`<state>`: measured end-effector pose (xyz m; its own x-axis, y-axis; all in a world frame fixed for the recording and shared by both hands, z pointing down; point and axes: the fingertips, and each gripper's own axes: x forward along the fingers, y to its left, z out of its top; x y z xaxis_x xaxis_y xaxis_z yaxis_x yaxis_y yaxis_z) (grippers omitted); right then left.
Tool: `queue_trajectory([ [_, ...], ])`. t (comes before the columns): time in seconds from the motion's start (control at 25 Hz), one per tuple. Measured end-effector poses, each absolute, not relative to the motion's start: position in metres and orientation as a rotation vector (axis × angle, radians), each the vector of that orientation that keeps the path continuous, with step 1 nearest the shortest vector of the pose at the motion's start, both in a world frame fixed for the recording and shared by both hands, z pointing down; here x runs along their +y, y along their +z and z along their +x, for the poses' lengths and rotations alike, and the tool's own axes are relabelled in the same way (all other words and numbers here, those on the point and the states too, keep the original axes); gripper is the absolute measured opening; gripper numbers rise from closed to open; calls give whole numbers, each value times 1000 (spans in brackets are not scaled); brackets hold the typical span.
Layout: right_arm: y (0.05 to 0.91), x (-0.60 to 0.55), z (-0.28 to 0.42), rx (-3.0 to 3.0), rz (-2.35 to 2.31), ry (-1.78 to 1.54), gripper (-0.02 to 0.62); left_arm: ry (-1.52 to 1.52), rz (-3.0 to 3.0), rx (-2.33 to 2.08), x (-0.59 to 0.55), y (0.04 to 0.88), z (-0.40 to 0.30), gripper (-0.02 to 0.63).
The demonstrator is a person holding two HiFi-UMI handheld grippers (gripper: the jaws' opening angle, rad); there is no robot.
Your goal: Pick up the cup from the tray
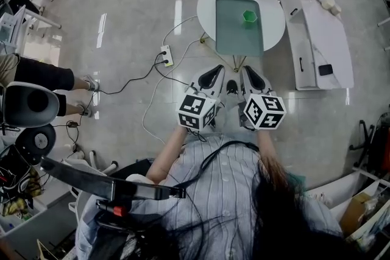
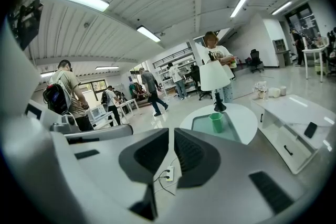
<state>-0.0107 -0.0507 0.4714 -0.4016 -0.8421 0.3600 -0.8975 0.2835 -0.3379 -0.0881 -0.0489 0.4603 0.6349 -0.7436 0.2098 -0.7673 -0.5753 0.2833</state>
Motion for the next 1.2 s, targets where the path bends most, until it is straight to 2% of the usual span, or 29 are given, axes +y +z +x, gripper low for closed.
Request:
queue_trajectory([
  [0.32, 484, -89, 5, -2417, 1642, 804, 49, 122, 2475, -1237, -89, 470, -81, 15],
  [0.88, 509, -194, 67, -2382, 1598, 873, 49, 181, 2428, -1243, -191, 486, -23, 15],
  [1.2, 529, -241, 80, -2408, 1454, 849, 51, 210, 2394, -1295, -240, 494, -5, 15],
])
